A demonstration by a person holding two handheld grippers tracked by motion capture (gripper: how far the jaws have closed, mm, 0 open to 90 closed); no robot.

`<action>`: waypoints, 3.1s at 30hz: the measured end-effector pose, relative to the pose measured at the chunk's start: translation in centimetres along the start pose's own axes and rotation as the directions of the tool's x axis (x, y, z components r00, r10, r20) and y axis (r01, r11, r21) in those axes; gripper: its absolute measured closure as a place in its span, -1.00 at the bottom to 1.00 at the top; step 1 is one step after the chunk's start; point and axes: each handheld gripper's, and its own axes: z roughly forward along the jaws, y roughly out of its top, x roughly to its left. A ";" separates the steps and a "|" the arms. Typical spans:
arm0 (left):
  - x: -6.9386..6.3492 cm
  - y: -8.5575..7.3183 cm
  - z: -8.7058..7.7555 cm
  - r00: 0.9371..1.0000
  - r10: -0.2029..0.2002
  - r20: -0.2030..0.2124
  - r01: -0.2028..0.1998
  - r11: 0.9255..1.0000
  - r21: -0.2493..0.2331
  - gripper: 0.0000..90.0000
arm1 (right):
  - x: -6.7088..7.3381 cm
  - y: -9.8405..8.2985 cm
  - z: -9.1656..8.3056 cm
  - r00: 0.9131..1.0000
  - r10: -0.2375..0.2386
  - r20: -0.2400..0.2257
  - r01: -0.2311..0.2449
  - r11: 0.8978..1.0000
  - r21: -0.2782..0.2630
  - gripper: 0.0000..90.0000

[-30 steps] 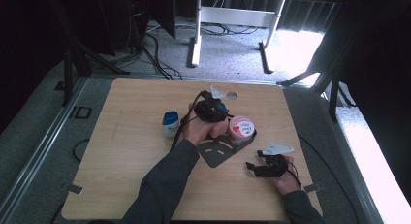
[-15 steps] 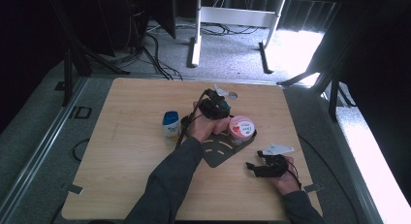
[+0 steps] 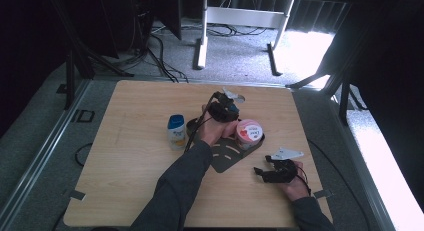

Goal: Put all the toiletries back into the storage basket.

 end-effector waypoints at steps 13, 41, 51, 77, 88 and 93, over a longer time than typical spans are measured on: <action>-0.1 -0.1 0.0 1.000 -0.014 -0.010 0.014 1.000 -0.004 0.17 | 0.0 0.0 0.0 1.000 0.000 0.000 0.000 1.000 0.000 -0.38; -0.2 -0.8 -0.4 1.000 -0.023 -0.004 0.023 1.000 -0.019 0.13 | 0.0 0.0 0.0 1.000 -0.001 0.000 0.001 1.000 0.001 -0.38; 0.0 -1.1 -0.8 0.999 -0.017 0.030 0.017 1.000 0.005 -0.16 | 0.0 0.0 0.0 1.000 -0.003 0.000 0.003 1.000 0.001 -0.39; -0.2 -3.2 -3.6 0.995 0.034 0.090 -0.035 0.999 0.010 -0.13 | 0.0 0.0 0.1 1.000 -0.009 -0.002 0.009 1.000 0.003 -0.39; -0.4 -3.8 -4.9 0.991 0.072 0.110 -0.074 0.997 0.018 -0.03 | 0.0 0.1 0.1 1.000 -0.010 -0.003 0.010 1.000 0.003 -0.39; -0.2 -4.3 -5.4 0.989 0.079 0.124 -0.082 0.996 0.021 0.01 | 0.0 0.1 0.1 1.000 -0.009 -0.003 0.009 1.000 0.003 -0.39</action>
